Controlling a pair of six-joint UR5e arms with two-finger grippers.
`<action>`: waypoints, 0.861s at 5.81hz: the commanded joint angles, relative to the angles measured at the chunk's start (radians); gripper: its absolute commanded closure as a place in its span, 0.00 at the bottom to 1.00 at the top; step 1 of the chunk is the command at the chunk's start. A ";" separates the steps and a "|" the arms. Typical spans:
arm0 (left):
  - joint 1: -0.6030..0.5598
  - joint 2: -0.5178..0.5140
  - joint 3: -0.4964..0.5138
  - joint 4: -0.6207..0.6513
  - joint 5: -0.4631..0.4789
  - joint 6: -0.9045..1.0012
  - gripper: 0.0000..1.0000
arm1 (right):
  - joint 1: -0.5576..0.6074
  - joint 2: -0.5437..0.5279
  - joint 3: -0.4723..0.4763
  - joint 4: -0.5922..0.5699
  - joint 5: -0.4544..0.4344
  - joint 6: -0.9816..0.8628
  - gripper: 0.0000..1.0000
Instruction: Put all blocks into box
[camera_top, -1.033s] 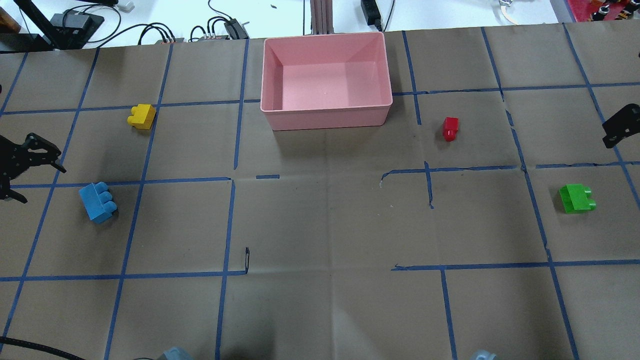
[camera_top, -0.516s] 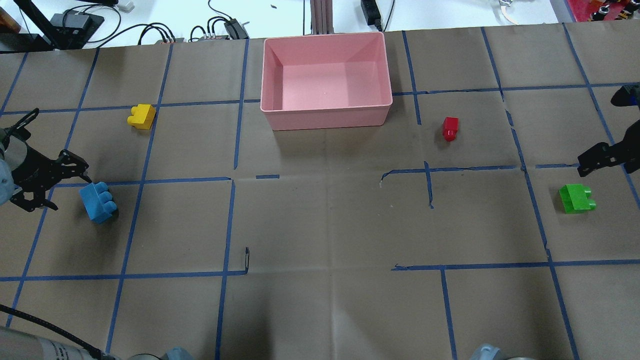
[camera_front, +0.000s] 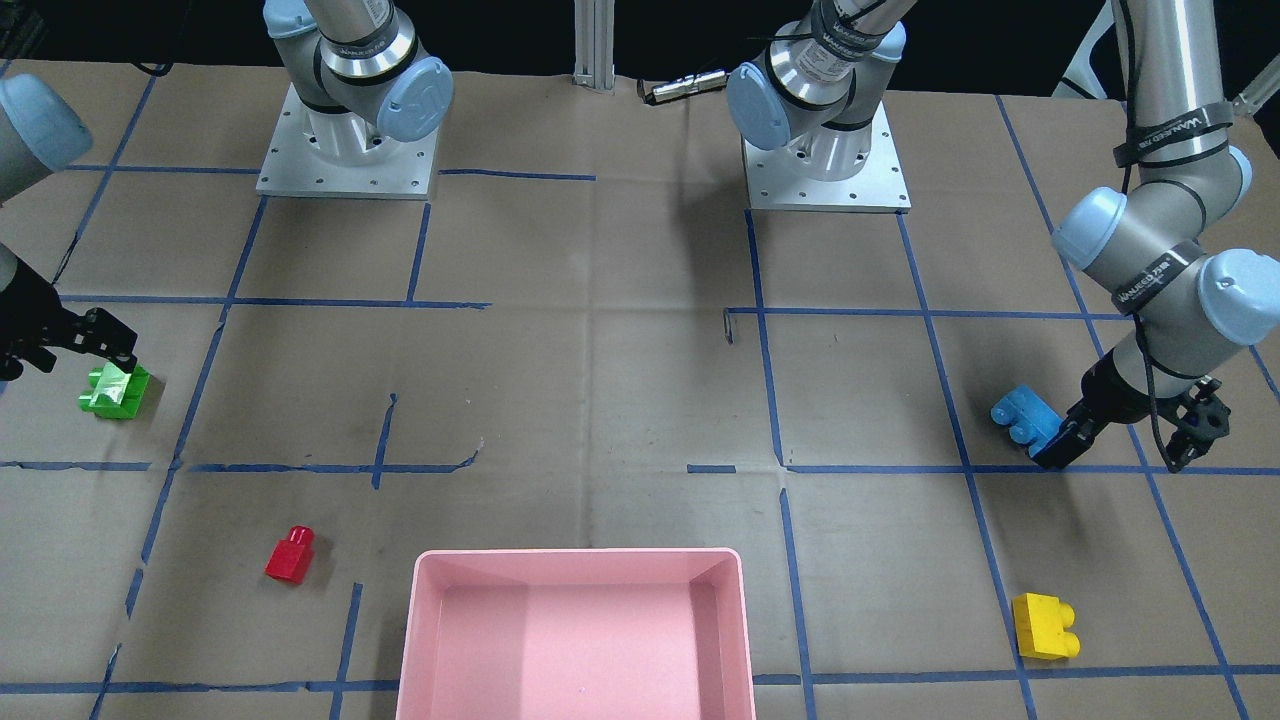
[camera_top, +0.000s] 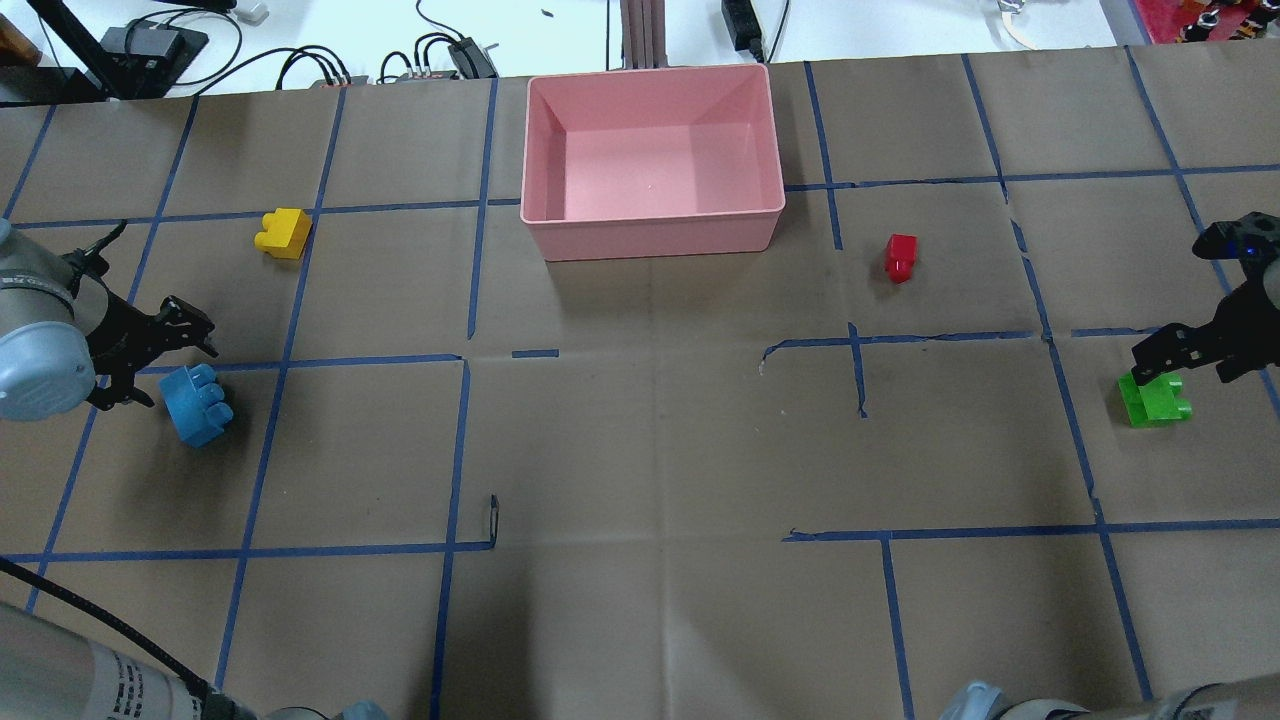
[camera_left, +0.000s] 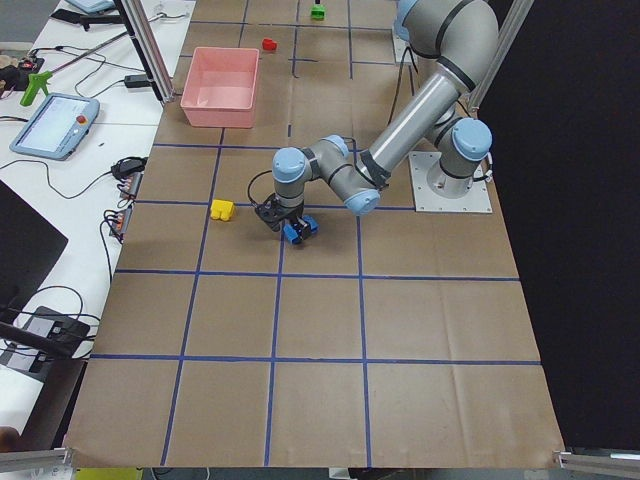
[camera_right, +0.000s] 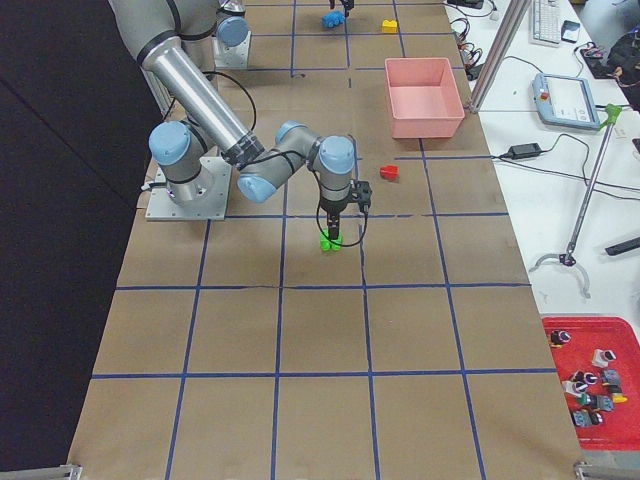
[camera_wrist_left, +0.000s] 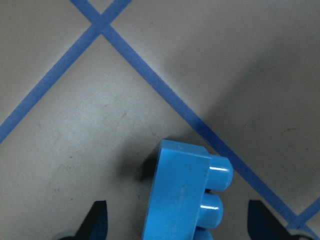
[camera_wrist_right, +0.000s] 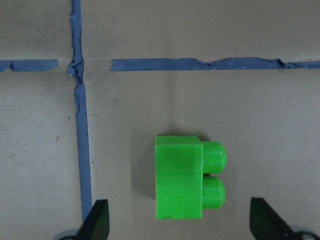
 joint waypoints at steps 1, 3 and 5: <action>0.001 -0.001 -0.036 0.012 0.001 -0.002 0.01 | -0.005 0.056 0.003 -0.070 0.000 0.000 0.01; 0.005 -0.001 -0.050 0.013 0.003 0.005 0.01 | -0.007 0.079 0.006 -0.074 -0.001 -0.002 0.01; 0.009 -0.004 -0.051 0.054 0.006 0.008 0.13 | -0.007 0.105 0.008 -0.098 -0.001 -0.002 0.01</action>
